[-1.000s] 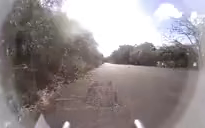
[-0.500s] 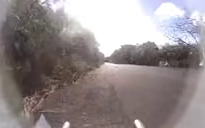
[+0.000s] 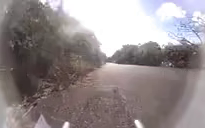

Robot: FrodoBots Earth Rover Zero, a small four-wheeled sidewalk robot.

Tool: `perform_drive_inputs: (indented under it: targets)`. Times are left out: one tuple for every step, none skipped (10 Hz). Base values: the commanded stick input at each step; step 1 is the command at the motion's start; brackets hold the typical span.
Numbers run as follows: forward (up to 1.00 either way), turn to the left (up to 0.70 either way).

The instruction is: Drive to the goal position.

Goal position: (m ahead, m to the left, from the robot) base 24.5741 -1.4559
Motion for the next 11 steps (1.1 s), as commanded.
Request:
perform_drive_inputs:
  targets:
    - [0.70, -0.10]
    - [0.70, -0.06]
    - [0.70, -0.15]
    - [0.70, -0.27]
    - [0.70, -0.35]
    - [0.70, -0.35]
    - [0.70, -0.35]
    - [0.70, -0.35]
    - [0.70, -0.35]
    - [0.70, -0.35]
    - [0.70, -0.35]
